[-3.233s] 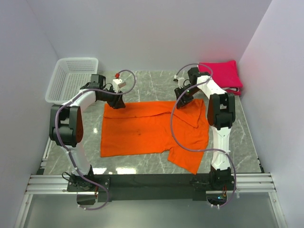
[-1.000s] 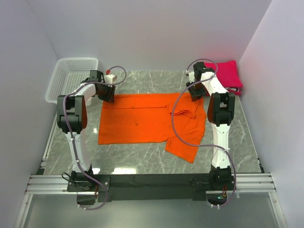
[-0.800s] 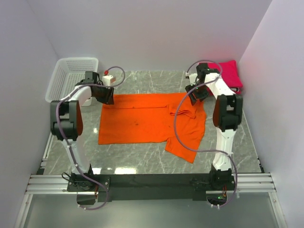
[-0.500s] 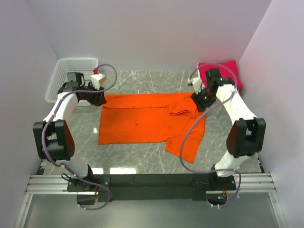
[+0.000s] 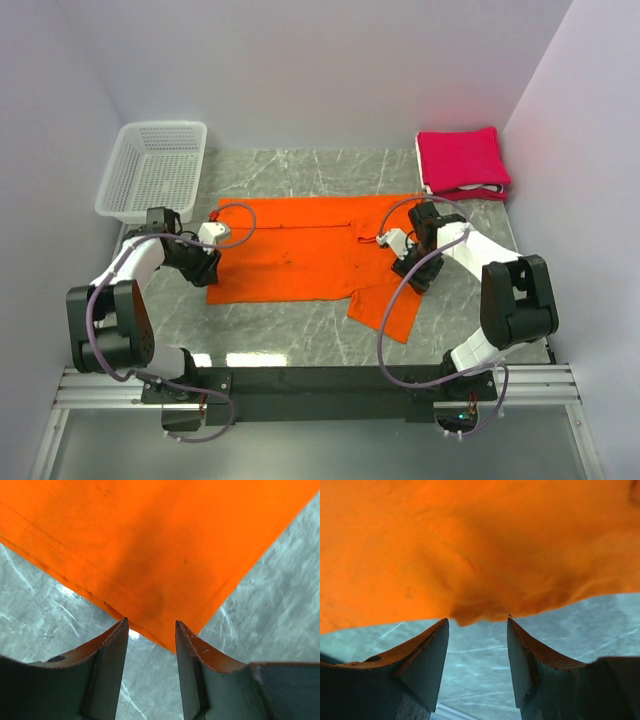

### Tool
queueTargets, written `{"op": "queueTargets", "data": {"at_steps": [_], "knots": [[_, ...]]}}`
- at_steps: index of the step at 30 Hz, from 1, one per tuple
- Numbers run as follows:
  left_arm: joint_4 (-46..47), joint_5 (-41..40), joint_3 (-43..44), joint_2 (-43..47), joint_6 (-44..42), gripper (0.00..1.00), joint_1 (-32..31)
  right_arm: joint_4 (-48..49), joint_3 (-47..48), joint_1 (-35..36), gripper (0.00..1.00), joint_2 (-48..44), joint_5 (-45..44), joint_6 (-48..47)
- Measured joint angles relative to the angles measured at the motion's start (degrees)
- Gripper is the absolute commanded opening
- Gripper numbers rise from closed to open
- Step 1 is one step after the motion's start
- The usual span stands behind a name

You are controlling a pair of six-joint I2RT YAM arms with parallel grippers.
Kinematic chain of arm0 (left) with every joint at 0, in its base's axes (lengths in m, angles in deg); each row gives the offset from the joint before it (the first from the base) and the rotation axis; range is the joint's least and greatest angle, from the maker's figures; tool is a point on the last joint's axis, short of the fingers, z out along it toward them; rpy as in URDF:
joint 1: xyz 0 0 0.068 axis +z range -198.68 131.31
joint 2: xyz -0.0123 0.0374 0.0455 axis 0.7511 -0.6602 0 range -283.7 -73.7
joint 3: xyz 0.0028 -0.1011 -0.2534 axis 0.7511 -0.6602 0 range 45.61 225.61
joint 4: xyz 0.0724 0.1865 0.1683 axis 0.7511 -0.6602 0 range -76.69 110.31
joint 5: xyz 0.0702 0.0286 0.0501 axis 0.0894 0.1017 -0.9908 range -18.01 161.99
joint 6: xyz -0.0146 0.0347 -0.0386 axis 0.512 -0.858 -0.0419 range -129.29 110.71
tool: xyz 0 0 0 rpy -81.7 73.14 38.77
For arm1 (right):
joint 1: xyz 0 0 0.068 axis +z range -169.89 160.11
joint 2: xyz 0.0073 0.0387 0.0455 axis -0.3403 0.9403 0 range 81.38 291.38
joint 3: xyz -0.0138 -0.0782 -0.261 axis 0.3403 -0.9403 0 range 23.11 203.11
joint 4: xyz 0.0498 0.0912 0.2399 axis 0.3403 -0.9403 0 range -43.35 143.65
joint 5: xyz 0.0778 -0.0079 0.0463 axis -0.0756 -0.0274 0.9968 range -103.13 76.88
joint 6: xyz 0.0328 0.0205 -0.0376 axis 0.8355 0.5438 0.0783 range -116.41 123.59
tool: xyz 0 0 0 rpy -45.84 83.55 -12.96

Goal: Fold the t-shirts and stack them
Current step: Fold the tshirt

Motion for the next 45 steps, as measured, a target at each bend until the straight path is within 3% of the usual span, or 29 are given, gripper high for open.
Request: {"op": "queueTargets", "data": {"at_steps": [18, 26, 28, 32, 36, 45], "knots": [[2.0, -4.4, -9.9, 5.9, -12.2, 0.50, -1.5, 7.0, -5.5, 1.3, 0.47, 0.2, -2.1, -0.8], [2.9, -6.9, -14.7, 9.7, -17.0, 0.49, -2.3, 7.1, -5.5, 1.4, 0.31, 0.2, -2.2, -0.7], [3.3, -7.3, -15.0, 9.9, -17.7, 0.45, -2.5, 7.2, -5.5, 1.5, 0.22, 0.2, -2.2, -0.8], [3.7, -7.5, -15.1, 9.9, -18.7, 0.23, -2.8, 7.2, -5.5, 1.6, 0.03, 0.2, -2.1, -0.9], [4.1, -7.6, -15.1, 9.9, -20.0, 0.03, -2.9, 7.0, -5.5, 1.6, 0.00, 0.1, -2.1, -0.7], [-0.9, -8.3, -15.2, 15.1, -22.7, 0.01, -2.8, 3.3, -5.6, 1.2, 0.00, -4.8, -1.9, -0.7]]}}
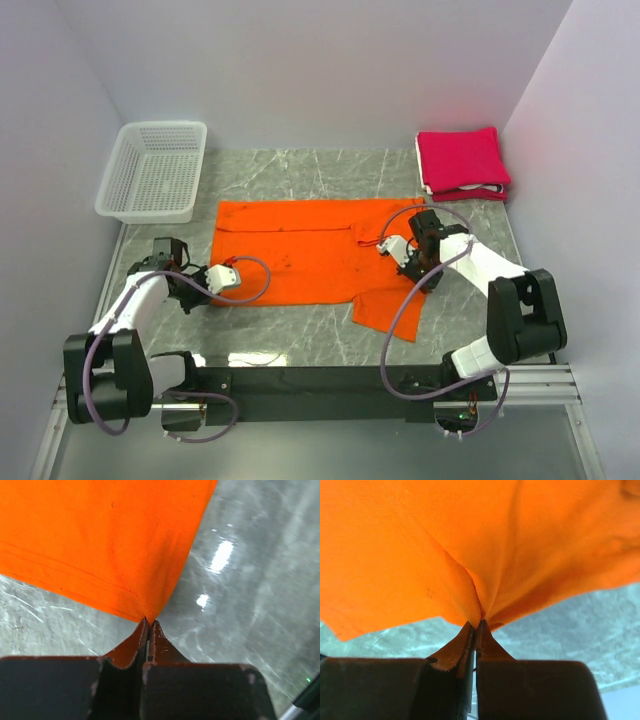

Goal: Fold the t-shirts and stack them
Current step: Fold the tshirt

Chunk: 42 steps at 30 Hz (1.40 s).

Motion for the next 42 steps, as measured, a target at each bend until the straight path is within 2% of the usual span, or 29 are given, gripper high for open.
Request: {"op": "queueTargets", "data": {"at_steps": [6, 11, 17, 33, 42], "knots": [[-5.5, 1.0, 0.4, 2.4, -1.4, 0.01, 1.5, -3.1, 0.0, -1.3, 0.00, -5.0, 0.6, 0.0], [-8.9, 3.1, 6.3, -1.6, -0.9, 0.01, 4.1, -5.8, 3.1, -3.8, 0.00, -3.4, 1.3, -0.1], [-8.5, 6.6, 15.3, -8.5, 2.1, 0.01, 5.0, -8.0, 11.9, -4.8, 0.00, 2.7, 2.6, 0.0], [-3.7, 10.2, 30.3, -25.2, 12.6, 0.01, 5.0, -13.0, 33.2, -5.5, 0.00, 20.0, 3.4, 0.2], [1.2, 10.0, 33.2, -32.7, 18.3, 0.01, 5.0, -13.6, 39.3, -7.4, 0.00, 28.9, 3.7, 1.7]]}}
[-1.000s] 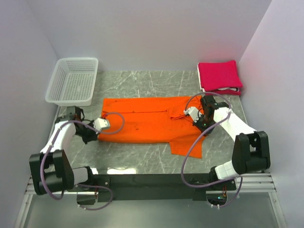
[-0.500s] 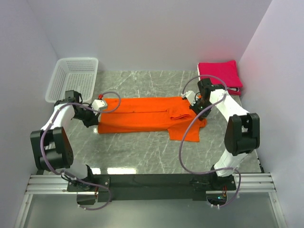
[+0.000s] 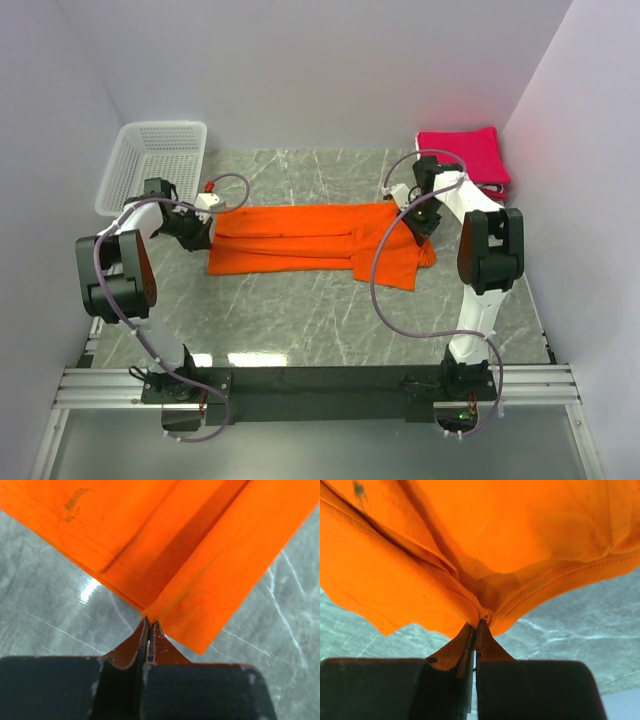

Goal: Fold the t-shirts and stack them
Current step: Fold the tshirt

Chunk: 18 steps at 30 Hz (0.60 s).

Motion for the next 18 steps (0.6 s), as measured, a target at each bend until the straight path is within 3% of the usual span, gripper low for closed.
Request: {"op": "queueTargets", "data": {"at_steps": [2, 3, 4, 5, 8, 14, 15, 18], "knots": [[1.1, -0.2, 0.5, -1.2, 1.1, 0.01, -0.1, 0.0, 0.9, -0.1, 0.02, 0.9, 0.0, 0.4], [1.8, -0.2, 0.7, -1.9, 1.9, 0.02, -0.2, 0.0, 1.2, -0.1, 0.08, 1.1, 0.0, 0.8], [2.3, -0.3, 0.8, -2.5, 2.3, 0.04, -0.3, 0.0, 1.4, -0.1, 0.15, 1.2, 0.0, 1.1], [2.8, -0.5, 0.9, -3.0, 2.8, 0.07, -0.4, 0.0, 1.7, -0.1, 0.31, 1.5, -0.1, 1.6], [3.9, -1.4, 0.9, -4.2, 4.2, 0.30, -0.8, 0.0, 2.9, -0.1, 0.47, 2.2, -0.3, 3.2], [4.1, -1.8, 0.9, -3.0, 6.1, 0.48, -0.8, -1.6, 4.7, -1.2, 0.48, 1.8, 2.4, 7.3], [4.0, -1.6, 0.8, -2.0, 6.2, 0.54, -0.8, -2.1, 4.7, -1.7, 0.48, 1.4, 3.4, 7.9], [3.6, -0.5, 0.4, 3.3, 6.6, 0.57, -0.8, -4.2, 3.8, -3.6, 0.49, -1.5, 8.3, 10.4]]}}
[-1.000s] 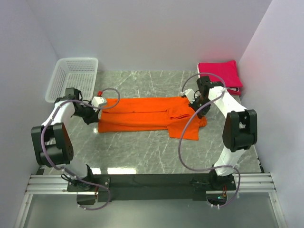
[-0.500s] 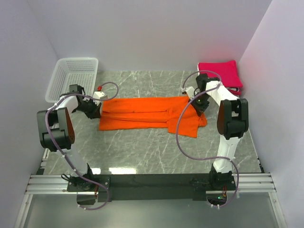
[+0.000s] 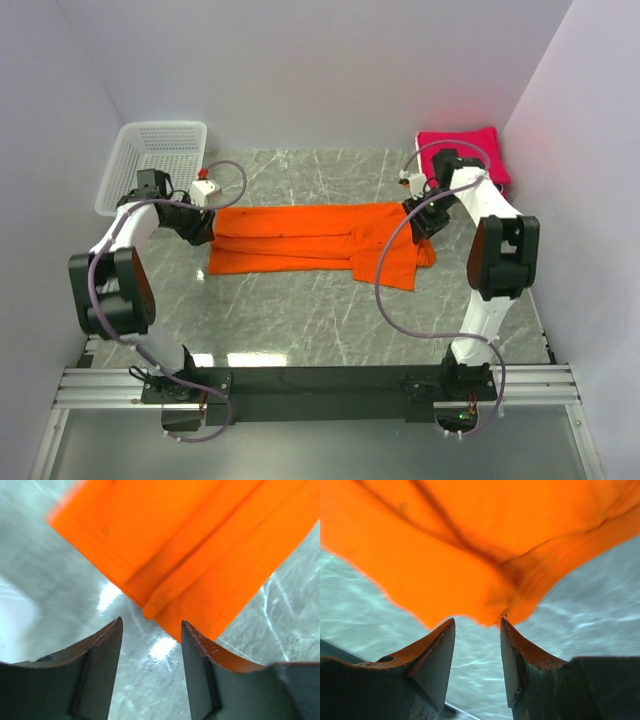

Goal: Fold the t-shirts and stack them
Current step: Fold the tshirt

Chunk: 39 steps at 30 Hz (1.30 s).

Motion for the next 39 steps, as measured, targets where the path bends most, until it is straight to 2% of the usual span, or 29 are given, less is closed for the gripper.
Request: {"op": "queueTargets", "data": {"at_steps": [4, 11, 19, 24, 27, 28, 30, 31, 39], "knots": [[0.3, 2.1, 0.0, 7.2, 1.2, 0.58, 0.0, -0.3, -7.2, -1.3, 0.53, -6.3, 5.5, 4.0], [0.5, 3.9, -1.4, 8.7, 3.8, 0.60, 0.0, 1.5, -20.1, -1.0, 0.53, -8.6, 9.2, 12.9], [0.6, 4.0, -2.8, 9.3, 4.8, 0.60, 0.0, 7.4, -26.4, -1.0, 0.53, -8.0, 8.2, 22.3], [0.8, 4.2, -2.9, 9.6, 5.6, 0.60, 0.0, 9.7, -27.5, -0.9, 0.53, -6.5, 6.6, 24.9], [1.3, 4.3, -2.9, 9.6, 5.9, 0.60, 0.0, 10.1, -27.7, -0.7, 0.44, -6.4, 6.3, 25.7], [1.5, 4.4, -2.9, 9.6, 6.0, 0.60, 0.0, 10.2, -27.7, -0.7, 0.25, -6.3, 6.2, 25.8], [2.1, 4.4, -2.9, 9.6, 6.1, 0.60, 0.0, 11.1, -28.0, -0.5, 0.11, -6.1, 6.1, 25.7], [2.3, 4.4, -2.9, 9.6, 6.1, 0.60, 0.0, 11.2, -28.1, -0.4, 0.00, -5.8, 6.3, 25.8], [2.5, 4.4, -2.9, 9.6, 6.5, 0.59, 0.0, 11.1, -27.6, 0.0, 0.00, -9.5, 14.4, 23.2]]}}
